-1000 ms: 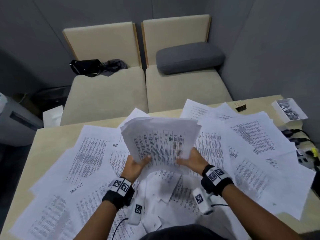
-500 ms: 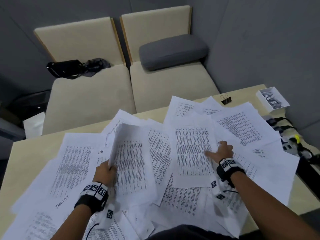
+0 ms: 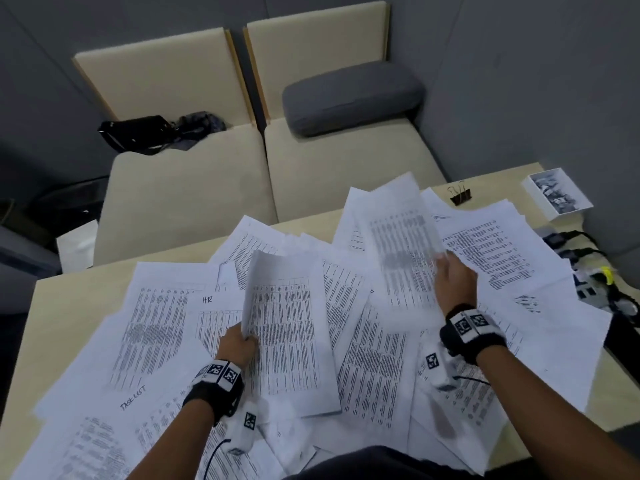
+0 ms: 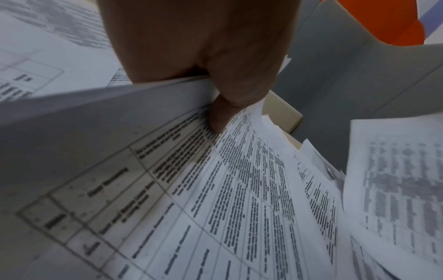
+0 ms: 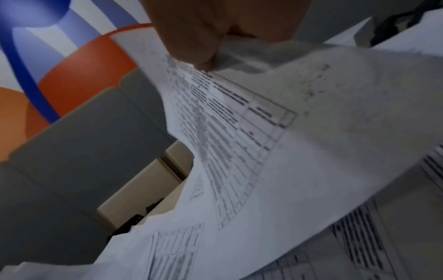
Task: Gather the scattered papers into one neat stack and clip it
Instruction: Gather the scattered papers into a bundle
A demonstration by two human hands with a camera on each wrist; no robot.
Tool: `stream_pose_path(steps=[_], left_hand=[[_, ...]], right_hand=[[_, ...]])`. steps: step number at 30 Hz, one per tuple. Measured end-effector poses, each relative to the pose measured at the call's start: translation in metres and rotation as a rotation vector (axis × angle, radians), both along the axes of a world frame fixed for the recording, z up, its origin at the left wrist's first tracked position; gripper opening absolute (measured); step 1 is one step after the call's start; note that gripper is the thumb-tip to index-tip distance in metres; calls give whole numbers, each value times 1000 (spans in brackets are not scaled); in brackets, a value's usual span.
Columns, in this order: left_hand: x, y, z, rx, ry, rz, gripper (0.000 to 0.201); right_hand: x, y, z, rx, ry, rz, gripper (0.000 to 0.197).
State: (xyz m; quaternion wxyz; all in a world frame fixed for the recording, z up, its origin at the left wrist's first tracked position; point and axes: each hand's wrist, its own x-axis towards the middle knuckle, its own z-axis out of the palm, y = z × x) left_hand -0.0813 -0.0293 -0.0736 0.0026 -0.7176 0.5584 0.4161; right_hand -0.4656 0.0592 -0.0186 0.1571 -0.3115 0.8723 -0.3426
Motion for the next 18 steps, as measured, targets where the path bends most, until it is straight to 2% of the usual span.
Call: stream_pose_path(steps=[4, 7, 9, 11, 14, 16, 17, 18], left_hand=[[6, -2, -6, 71, 54, 96, 23], [5, 3, 3, 126, 159, 193, 11], [4, 7, 6, 167, 210, 228, 10], [2, 12, 5, 183, 251, 247, 17], [0, 18, -1, 201, 435, 340, 51], [-5, 26, 4, 265, 607, 419, 72], [-7, 28, 5, 284, 630, 417, 76], [-9, 30, 4, 278, 583, 378, 77]], right_hand=[[-2, 0, 22, -155, -86, 2, 36], [8, 4, 9, -244, -274, -1, 33], [22, 5, -7, -235, -391, 35, 35], [44, 9, -25, -81, -437, 122, 38], [85, 17, -58, 259, -426, 301, 45], [115, 22, -72, 449, -477, 485, 51], [127, 23, -76, 537, -505, 609, 53], [140, 23, -79, 615, -510, 742, 53]])
